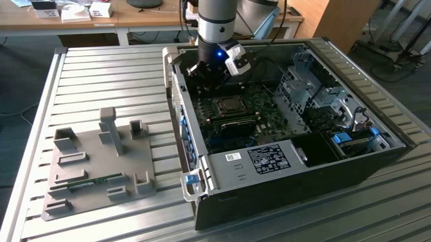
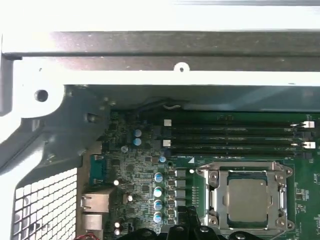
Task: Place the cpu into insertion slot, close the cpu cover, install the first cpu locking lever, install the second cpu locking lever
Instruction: 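Install the first cpu locking lever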
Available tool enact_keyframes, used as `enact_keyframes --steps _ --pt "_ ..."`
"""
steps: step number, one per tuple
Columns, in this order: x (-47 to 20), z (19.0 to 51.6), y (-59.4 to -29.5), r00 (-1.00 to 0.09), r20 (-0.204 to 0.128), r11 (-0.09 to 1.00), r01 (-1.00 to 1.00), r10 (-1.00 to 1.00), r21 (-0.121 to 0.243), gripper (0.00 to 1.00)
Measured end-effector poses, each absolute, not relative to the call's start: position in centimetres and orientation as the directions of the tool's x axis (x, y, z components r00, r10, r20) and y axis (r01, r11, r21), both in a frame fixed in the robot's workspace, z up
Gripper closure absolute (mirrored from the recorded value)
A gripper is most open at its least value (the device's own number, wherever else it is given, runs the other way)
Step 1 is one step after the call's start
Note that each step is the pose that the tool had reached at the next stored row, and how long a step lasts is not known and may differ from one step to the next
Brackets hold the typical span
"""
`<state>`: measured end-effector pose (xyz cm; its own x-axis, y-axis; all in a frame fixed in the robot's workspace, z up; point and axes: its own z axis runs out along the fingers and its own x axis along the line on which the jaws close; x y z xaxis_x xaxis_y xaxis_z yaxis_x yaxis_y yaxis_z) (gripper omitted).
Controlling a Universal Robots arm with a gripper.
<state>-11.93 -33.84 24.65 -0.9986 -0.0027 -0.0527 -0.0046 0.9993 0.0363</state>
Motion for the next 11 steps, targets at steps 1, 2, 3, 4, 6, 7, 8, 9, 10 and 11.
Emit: enact_keyframes --steps 1,2,3,4,6,7,8,9,10,11 --pt "-11.94 24.65 -33.84 -0.999 -0.053 0.999 -0.005 -0.003 0.036 0.89" --pt "-11.95 24.65 -33.85 -0.999 -0.053 0.999 -0.005 -0.003 0.036 0.89" --pt "-11.96 24.65 -33.85 -0.999 -0.053 0.999 -0.005 -0.003 0.036 0.89" --pt "-11.98 24.65 -33.85 -0.999 -0.053 0.999 -0.005 -0.003 0.036 0.89" --pt "-12.1 24.66 -33.86 -0.999 -0.053 0.999 -0.005 -0.003 0.036 0.89" --pt "-12.21 24.66 -33.85 -0.999 -0.053 0.999 -0.005 -0.003 0.036 0.89" --pt "-12.34 24.65 -33.85 -0.999 -0.053 0.999 -0.005 -0.003 0.036 0.89" --pt "-12.49 24.65 -33.85 -0.999 -0.053 0.999 -0.005 -0.003 0.036 0.89" --pt "-12.64 24.65 -33.85 -0.999 -0.053 0.999 -0.005 -0.003 0.036 0.89" --pt "-12.74 24.65 -33.85 -0.999 -0.053 0.999 -0.005 -0.003 0.036 0.89"
